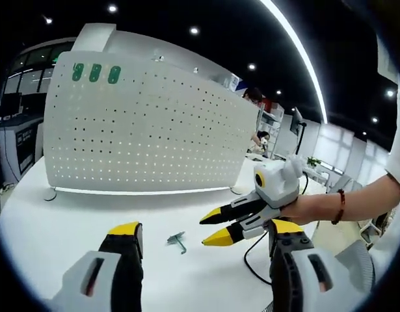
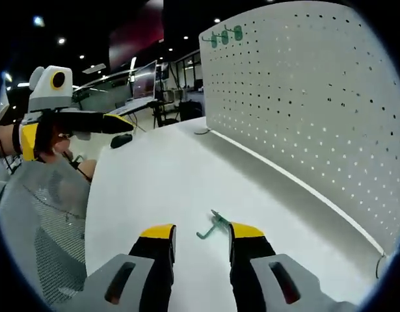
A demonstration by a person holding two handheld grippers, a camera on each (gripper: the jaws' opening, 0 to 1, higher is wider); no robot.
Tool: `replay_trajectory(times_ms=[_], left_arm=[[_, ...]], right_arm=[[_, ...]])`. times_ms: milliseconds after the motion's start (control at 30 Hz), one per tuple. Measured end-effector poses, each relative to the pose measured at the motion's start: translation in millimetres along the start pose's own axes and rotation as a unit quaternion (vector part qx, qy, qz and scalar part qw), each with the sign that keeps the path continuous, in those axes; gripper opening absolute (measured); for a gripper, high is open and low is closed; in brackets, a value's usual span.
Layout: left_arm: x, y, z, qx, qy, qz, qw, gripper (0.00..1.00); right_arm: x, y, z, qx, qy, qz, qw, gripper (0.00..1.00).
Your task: Insert the hook assembly into the mounting plate slot until the hook locks in place.
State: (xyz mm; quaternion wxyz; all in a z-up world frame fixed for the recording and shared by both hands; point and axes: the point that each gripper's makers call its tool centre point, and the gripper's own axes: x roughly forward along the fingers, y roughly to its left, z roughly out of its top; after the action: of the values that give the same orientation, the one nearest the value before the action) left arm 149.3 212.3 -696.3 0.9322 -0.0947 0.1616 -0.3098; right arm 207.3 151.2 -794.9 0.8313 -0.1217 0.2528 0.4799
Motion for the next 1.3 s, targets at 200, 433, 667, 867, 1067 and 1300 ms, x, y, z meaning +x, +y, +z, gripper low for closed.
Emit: replay_trajectory(times_ms=[200,433,667,867,1067,1300], left_arm=[[-4,2.1,-1.4,-0.001,0.002,0.004,1.0000,0.80],[-8,6.2,-5.3,-0.003,0.007,0.011,0.9999,0.80],[-12,8.4,-11.4,-0.004,0.019,0.016,0.9997,0.79],[-12,12.0,-9.9,-0.001,0.019,0.019,0.9996,0.79],[-13,12.1,-11.0,0.001,0.020,0.020,0.9996,0.78],[-18,15.7,-8.8,-0.004,0.017,0.026,0.9995,0.78]], right_arm=[[5,-7,-3.8,-0.011,0.017,-0.001,0.9998,0.30],[14,-12,-9.4,-0.032,0.044,0.008,0.9985,0.26],[19,-25,-12.8,-0.058,0.066,-0.007,0.9961,0.26],[24,-26,-14.8,-0.074,0.074,-0.002,0.9945,0.21],[33,-28,-17.3,-0.082,0.081,0.003,0.9933,0.16],[42,-28,-22.2,-0.104,0.097,0.015,0.9898,0.15]])
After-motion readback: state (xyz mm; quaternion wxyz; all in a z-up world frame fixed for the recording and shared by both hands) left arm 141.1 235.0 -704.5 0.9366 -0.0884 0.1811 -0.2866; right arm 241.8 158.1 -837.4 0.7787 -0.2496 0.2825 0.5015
